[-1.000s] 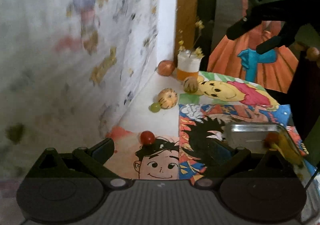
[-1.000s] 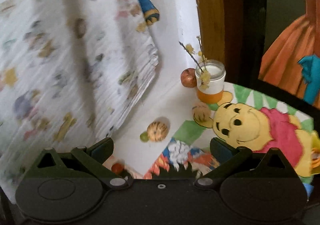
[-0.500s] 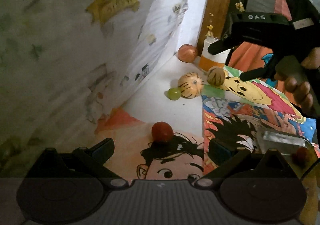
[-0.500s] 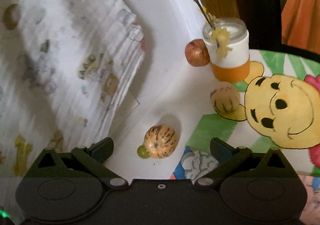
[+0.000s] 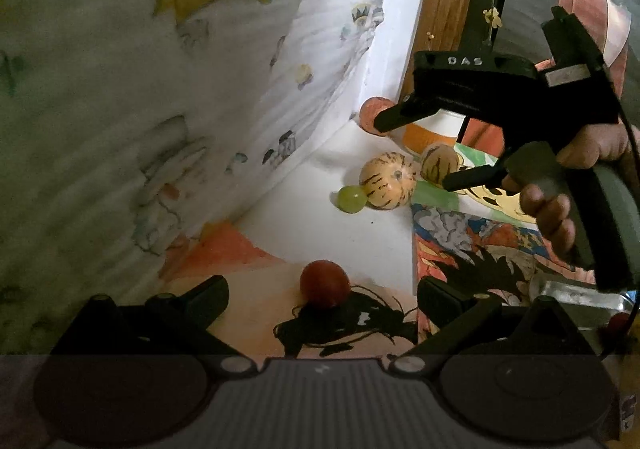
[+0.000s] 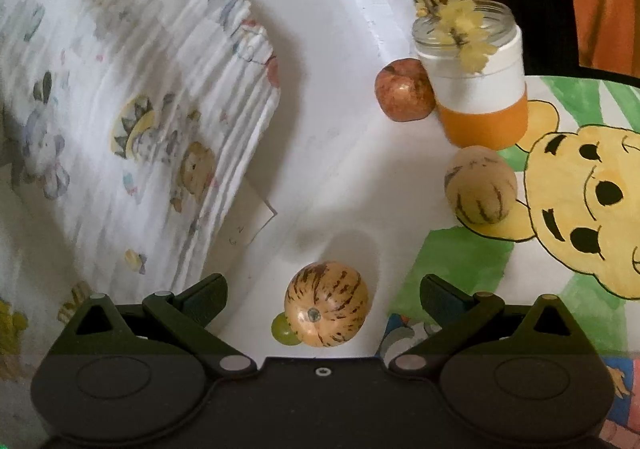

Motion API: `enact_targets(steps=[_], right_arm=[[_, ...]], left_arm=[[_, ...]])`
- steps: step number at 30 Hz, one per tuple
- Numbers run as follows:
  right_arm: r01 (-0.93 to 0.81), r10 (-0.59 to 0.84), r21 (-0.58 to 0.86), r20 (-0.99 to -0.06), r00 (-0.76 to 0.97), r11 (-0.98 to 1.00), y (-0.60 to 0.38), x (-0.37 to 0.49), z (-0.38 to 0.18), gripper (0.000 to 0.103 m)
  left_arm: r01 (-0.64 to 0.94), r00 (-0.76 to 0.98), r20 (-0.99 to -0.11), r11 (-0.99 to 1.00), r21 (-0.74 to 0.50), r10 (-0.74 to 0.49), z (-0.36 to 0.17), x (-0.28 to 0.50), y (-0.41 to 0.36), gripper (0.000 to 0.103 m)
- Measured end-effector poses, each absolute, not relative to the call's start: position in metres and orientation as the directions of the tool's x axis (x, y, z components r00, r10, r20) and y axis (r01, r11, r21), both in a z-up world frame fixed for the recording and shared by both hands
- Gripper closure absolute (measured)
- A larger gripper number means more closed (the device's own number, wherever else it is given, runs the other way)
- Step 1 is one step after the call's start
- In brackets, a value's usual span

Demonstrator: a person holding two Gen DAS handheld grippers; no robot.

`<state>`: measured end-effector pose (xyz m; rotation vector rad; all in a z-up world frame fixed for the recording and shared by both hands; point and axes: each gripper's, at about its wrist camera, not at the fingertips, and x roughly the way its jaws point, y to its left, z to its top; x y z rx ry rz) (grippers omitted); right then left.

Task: Organize fruits
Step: 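Grasp the striped melon with the right tool while the left tool grasps the red tomato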

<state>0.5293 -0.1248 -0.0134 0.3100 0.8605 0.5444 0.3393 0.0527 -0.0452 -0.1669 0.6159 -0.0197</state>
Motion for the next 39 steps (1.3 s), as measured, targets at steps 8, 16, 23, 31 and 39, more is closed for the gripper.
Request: enact_targets(steps=[8,16,23,31,39], right_arm=[[-0.323,0.545,0.441,-0.634,0.549,0.838,-0.110,0.527,-0.027,0.010],[-0.296,0.527,0.440,-0.636,0.563,0.848,-0.105,0.523,-0.038,0.021],[-0.296,0.511,0.421,-0.631,0.583,0.857,-0.105,0.520,-0.040,0.029],[-0.316,0.459,0.333,-0.635,0.621,0.888,-0.096,0.512,-0.039,0.043],[-0.299,0.498,0.403,-0.611,0.615,0.865,-0.108,0.510,-0.042,0.049]], left_arm=[[-0.020,0.816,-0.568,0.977,-0.210,-0.106,-0.048,0.346,0.057,0.014],[-0.005,0.814,-0.562,0.965,-0.262,-0.148,-0.050,0.351,0.061,0.031],[-0.015,0.814,-0.559,0.957,-0.289,-0.157,-0.052,0.351,0.066,0.050],[-0.018,0.810,-0.566,0.959,-0.283,-0.151,-0.052,0.353,0.068,0.063],[-0.012,0.804,-0.579,0.970,-0.244,-0.136,-0.051,0.355,0.063,0.072]])
